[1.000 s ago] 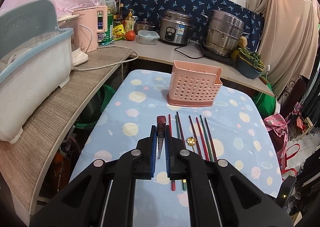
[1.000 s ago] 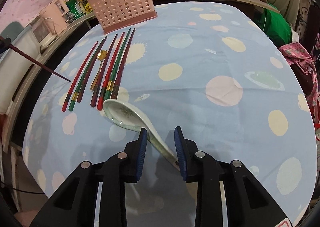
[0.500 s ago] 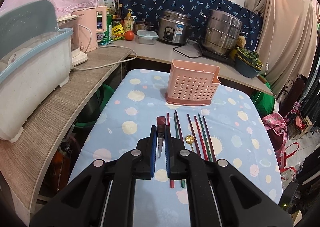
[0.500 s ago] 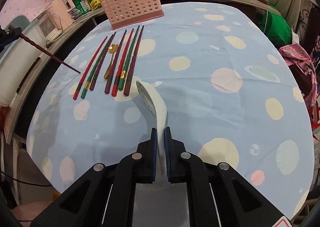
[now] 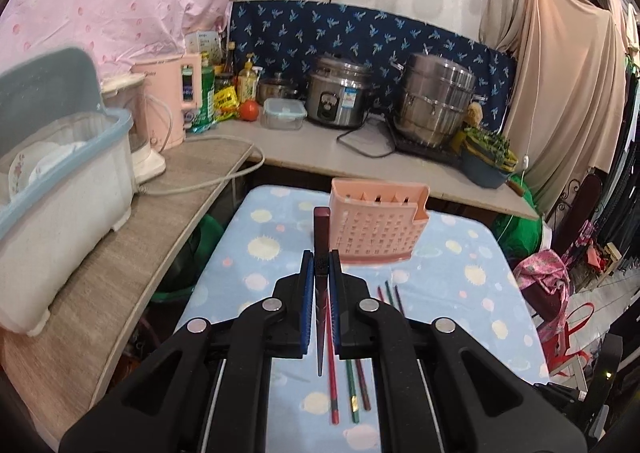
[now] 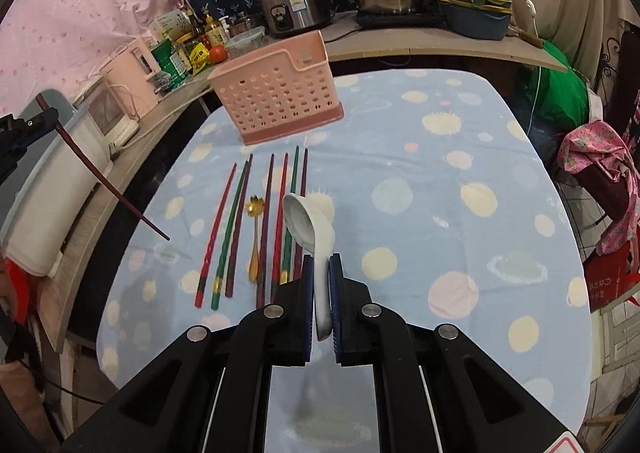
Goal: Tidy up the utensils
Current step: 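Lower the spoon into the pink basket with the right tool while the left tool inserts the chopstick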
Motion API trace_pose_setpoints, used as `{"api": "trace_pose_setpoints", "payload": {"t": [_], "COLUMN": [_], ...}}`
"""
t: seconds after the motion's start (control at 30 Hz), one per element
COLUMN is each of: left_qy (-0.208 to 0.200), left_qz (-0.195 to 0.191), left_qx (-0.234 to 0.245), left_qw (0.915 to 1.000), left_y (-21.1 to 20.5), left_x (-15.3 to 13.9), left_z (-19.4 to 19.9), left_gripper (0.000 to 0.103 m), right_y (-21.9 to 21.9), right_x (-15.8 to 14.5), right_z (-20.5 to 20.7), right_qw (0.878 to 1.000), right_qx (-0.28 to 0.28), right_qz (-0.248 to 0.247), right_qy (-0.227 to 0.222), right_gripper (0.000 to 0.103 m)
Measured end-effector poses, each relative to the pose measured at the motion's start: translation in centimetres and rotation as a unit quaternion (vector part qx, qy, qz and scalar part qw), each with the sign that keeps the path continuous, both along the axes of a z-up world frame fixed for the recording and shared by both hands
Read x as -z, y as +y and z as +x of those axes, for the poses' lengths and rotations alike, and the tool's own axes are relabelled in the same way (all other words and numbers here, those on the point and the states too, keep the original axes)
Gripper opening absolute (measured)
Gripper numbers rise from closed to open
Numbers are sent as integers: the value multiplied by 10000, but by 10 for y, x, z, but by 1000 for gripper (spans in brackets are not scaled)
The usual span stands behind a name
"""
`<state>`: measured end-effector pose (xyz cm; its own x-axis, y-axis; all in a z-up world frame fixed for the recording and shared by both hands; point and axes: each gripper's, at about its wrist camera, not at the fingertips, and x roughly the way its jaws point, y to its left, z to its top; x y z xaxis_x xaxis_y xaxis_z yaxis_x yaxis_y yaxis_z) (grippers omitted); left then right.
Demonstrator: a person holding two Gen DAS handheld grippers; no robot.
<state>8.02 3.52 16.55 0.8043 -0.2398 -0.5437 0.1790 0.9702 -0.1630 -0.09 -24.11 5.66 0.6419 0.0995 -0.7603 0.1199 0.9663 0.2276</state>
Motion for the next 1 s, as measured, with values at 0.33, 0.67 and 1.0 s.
{"api": "trace_pose_setpoints", "payload": {"t": [0.33, 0.67, 1.0], "left_qy": [-925, -1085, -509], "left_qz": [-46, -103, 3], "left_qx": [-36, -42, -62], "left_qw": [9957, 9940, 9987], "left_y": [-32, -68, -73], "left_x": [-84, -101, -40], "left_z": [76, 165, 216], "left_gripper": [7, 7, 7], "right_y": [-12, -16, -12], "right_x": [-51, -59, -24], "right_z": [106, 230, 300], "right_qw": [9990, 9990, 9952], "right_qx": [-106, -215, -324], "right_qz": [-124, -365, -676], "right_qy": [-404, -135, 629], "right_gripper": [8, 8, 8]}}
